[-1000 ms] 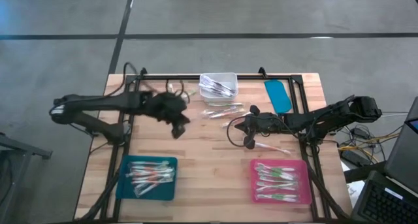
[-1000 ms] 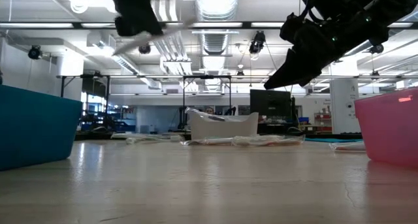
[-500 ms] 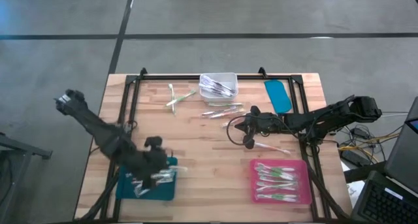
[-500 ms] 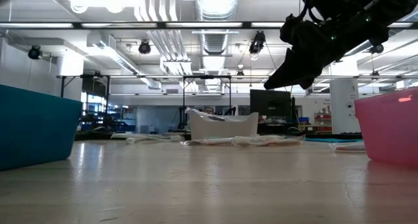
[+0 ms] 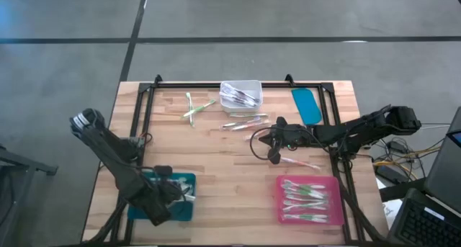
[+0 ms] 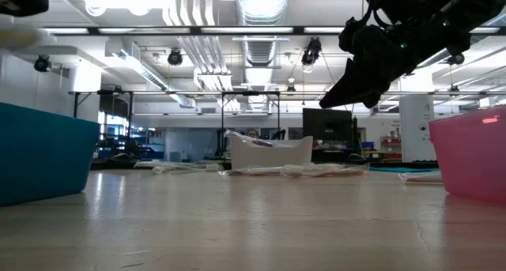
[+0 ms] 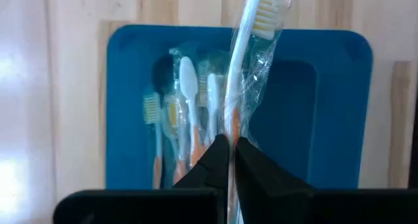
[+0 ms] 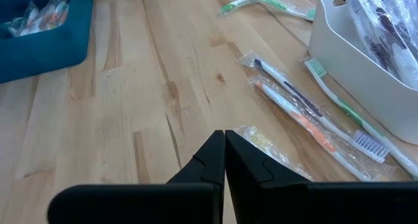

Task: Pick & Place Toothbrushes
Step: Put the orange toothbrush into the blue bin

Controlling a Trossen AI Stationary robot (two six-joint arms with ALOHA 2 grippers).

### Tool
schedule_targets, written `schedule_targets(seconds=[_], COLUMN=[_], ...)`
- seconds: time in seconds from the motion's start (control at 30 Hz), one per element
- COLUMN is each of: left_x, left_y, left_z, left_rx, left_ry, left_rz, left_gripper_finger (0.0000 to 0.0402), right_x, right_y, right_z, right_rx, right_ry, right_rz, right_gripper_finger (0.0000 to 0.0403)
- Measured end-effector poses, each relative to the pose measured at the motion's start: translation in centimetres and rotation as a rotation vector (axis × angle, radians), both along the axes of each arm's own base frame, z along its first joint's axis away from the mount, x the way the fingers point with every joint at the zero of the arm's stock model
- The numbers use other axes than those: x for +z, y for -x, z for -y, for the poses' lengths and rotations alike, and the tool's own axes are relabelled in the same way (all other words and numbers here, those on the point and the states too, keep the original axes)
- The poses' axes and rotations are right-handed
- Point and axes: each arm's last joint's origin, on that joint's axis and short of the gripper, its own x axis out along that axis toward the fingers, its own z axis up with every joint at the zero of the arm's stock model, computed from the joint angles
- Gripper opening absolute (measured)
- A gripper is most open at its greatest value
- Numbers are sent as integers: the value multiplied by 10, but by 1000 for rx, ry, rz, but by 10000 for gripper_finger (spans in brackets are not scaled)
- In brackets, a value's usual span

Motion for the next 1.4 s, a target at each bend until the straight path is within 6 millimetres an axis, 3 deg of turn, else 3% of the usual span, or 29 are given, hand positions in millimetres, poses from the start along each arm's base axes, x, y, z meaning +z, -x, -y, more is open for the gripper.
schedule_targets(seconds=[0.33, 0.73, 0.93, 1.2, 1.4], left_x=[-30, -33, -17, 25, 33], left_y=[-12, -15, -20, -17, -11], left_z=[13, 13, 10, -13, -20], left_rx=[31, 123, 158, 299, 255], left_ry=[-37, -25, -23, -213, -91], left_rz=[-112, -112, -26, 441, 353], left_gripper_finger=[24, 120, 129, 102, 63], right_x=[0, 0, 0, 0, 0], right_y=[0, 0, 0, 0, 0], right_z=[0, 0, 0, 0, 0], right_rx=[4, 6, 6, 6, 6], right_ry=[7, 10, 10, 10, 10], right_rz=[-1, -2, -2, -3, -4], right_gripper_finger=[8, 8, 8, 8, 8])
